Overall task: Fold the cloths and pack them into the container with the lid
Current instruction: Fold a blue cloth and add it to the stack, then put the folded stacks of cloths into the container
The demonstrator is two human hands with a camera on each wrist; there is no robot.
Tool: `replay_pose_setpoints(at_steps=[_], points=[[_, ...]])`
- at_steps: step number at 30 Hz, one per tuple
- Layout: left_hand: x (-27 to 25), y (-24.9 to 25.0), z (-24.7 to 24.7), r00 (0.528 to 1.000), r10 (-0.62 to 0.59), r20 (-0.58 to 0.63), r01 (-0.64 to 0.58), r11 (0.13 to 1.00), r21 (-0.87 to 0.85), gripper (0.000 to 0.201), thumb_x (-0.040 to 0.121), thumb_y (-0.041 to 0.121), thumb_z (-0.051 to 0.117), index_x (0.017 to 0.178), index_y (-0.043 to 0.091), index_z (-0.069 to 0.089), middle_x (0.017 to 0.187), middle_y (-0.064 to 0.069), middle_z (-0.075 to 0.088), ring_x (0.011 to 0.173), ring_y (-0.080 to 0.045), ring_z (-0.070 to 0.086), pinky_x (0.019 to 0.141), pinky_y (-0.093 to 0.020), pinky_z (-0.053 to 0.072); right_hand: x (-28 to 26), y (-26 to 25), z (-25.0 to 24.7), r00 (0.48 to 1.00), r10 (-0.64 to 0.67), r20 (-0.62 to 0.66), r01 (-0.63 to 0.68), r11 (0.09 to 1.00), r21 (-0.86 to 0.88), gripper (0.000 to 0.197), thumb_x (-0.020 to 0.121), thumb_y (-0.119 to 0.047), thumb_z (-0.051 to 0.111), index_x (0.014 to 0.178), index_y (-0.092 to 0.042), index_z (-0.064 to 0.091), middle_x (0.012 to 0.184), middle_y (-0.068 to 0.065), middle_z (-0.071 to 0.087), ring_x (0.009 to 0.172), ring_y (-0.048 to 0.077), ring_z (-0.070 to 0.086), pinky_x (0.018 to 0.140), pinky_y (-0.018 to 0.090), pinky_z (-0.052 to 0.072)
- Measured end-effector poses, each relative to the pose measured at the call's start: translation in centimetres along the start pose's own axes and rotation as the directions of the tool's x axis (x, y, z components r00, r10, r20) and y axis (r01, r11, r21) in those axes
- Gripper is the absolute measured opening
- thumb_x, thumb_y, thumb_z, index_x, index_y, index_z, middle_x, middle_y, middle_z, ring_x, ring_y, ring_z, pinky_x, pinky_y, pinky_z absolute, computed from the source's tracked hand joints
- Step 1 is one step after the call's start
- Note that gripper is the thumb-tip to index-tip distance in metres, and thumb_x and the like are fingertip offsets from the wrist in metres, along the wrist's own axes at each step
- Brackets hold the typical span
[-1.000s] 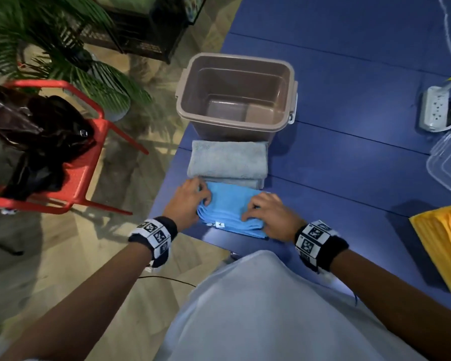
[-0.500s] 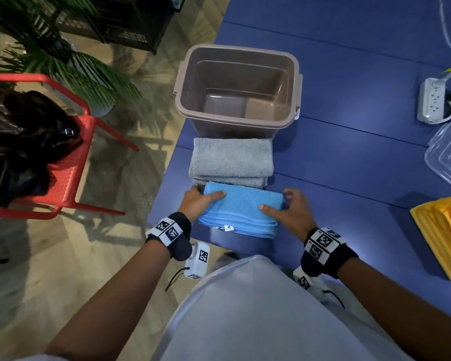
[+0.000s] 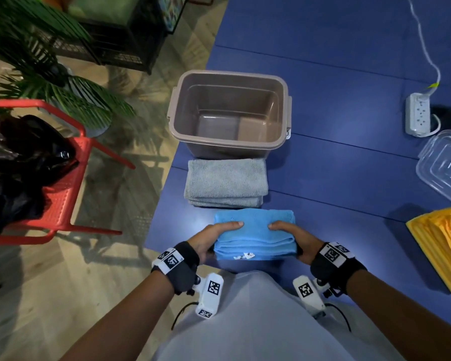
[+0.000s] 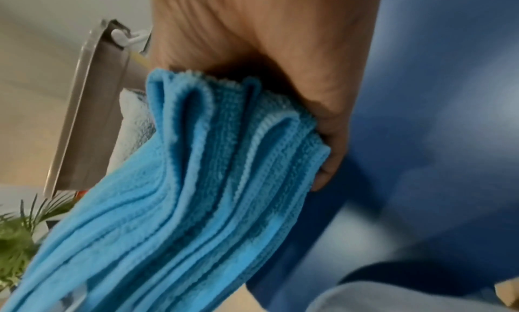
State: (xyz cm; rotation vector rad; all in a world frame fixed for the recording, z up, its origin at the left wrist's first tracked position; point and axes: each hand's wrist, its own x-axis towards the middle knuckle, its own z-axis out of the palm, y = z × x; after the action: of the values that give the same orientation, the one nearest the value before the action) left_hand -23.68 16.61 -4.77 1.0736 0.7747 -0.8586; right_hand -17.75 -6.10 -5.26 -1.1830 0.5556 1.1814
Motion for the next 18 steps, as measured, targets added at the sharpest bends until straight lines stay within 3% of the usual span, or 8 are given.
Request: replay_pose_setpoints(at_steps=[3, 7, 9, 12, 14, 15, 16, 18], points=[[-1.0, 0.6, 1.2, 0.997, 0.017, 0.077, -0.021, 0.999, 0.04, 0.066, 0.068, 0.045, 0.083, 0.123, 0.013, 0.065, 0.121, -0.01, 0.067, 0.117, -0.03, 0.061, 0.108, -0.047, 0.042, -2.9, -0.3, -1.0, 0.999, -0.04, -0.005, 0.04, 0.999, -0.007, 0.043, 0.074, -0.022, 0.071, 0.113, -0.006, 0.066, 0.11, 0.017, 0.07, 0.09, 0.027, 0.07, 0.067, 0.029, 0.057], [-3.8, 4.3, 3.4, 0.969, 0.194, 0.153, -0.219, 0.961, 0.169, 0.055, 0.075, 0.044, 0.079, 0.121, 0.019, 0.064, 0.12, -0.006, 0.068, 0.113, -0.029, 0.063, 0.105, -0.054, 0.042, -7.3, -3.2, -1.8, 0.965, -0.261, -0.018, 0.258, 0.96, -0.104, 0.071, 0.061, -0.034, 0.081, 0.121, -0.001, 0.06, 0.113, 0.019, 0.068, 0.099, 0.032, 0.068, 0.074, 0.034, 0.057], [-5.8, 7.7, 4.3, 0.925, 0.356, 0.132, -0.377, 0.901, 0.214, 0.059, 0.074, 0.041, 0.079, 0.124, 0.016, 0.059, 0.119, -0.004, 0.069, 0.109, -0.024, 0.066, 0.099, -0.051, 0.049, -8.9, -6.3, -1.3, 0.91, -0.415, -0.003, 0.409, 0.899, -0.156, 0.078, 0.057, -0.039, 0.086, 0.121, -0.003, 0.059, 0.116, 0.017, 0.068, 0.101, 0.03, 0.068, 0.076, 0.034, 0.057], [-7.9, 14.2, 4.1, 0.806, 0.591, 0.005, -0.574, 0.781, 0.246, 0.073, 0.07, 0.041, 0.083, 0.128, 0.013, 0.05, 0.12, -0.002, 0.067, 0.106, -0.017, 0.067, 0.091, -0.038, 0.055, -9.5, -12.6, 0.5, 0.792, -0.61, 0.033, 0.6, 0.766, -0.231, 0.077, 0.07, -0.038, 0.08, 0.131, -0.007, 0.045, 0.125, 0.011, 0.063, 0.113, 0.028, 0.062, 0.092, 0.043, 0.052], [-8.6, 18.9, 3.3, 0.731, 0.682, -0.034, -0.652, 0.712, 0.262, 0.05, 0.081, 0.032, 0.076, 0.123, 0.013, 0.054, 0.118, -0.003, 0.069, 0.103, -0.018, 0.068, 0.088, -0.035, 0.056, -8.6, -17.0, 2.3, 0.719, -0.694, 0.035, 0.681, 0.694, -0.234, 0.078, 0.075, -0.035, 0.079, 0.134, -0.007, 0.037, 0.132, 0.016, 0.057, 0.121, 0.032, 0.057, 0.101, 0.049, 0.045], [-8.8, 21.2, 3.0, 0.718, 0.696, -0.027, -0.668, 0.699, 0.255, 0.035, 0.088, 0.028, 0.069, 0.118, 0.014, 0.057, 0.114, -0.004, 0.07, 0.1, -0.018, 0.069, 0.084, -0.034, 0.057, -7.6, -19.0, 3.3, 0.687, -0.726, 0.043, 0.713, 0.661, -0.234, 0.074, 0.077, -0.032, 0.078, 0.133, -0.004, 0.039, 0.133, 0.019, 0.056, 0.121, 0.034, 0.056, 0.102, 0.051, 0.044], [-8.6, 23.4, 2.4, 0.733, 0.68, -0.017, -0.659, 0.717, 0.229, 0.024, 0.093, 0.025, 0.061, 0.115, 0.013, 0.061, 0.108, -0.005, 0.072, 0.094, -0.017, 0.071, 0.077, -0.031, 0.058, -6.5, -20.9, 4.3, 0.666, -0.743, 0.066, 0.735, 0.638, -0.229, 0.068, 0.08, -0.029, 0.076, 0.132, -0.002, 0.042, 0.131, 0.02, 0.057, 0.121, 0.035, 0.056, 0.102, 0.05, 0.045], [-7.9, 26.7, 1.3, 0.805, 0.592, -0.032, -0.577, 0.795, 0.187, 0.023, 0.098, 0.027, 0.05, 0.108, 0.012, 0.064, 0.091, -0.002, 0.075, 0.077, -0.013, 0.072, 0.064, -0.025, 0.058, -4.0, -23.8, 6.5, 0.666, -0.738, 0.108, 0.74, 0.636, -0.22, 0.053, 0.085, -0.021, 0.07, 0.13, -0.002, 0.051, 0.127, 0.016, 0.062, 0.116, 0.03, 0.06, 0.099, 0.044, 0.049]])
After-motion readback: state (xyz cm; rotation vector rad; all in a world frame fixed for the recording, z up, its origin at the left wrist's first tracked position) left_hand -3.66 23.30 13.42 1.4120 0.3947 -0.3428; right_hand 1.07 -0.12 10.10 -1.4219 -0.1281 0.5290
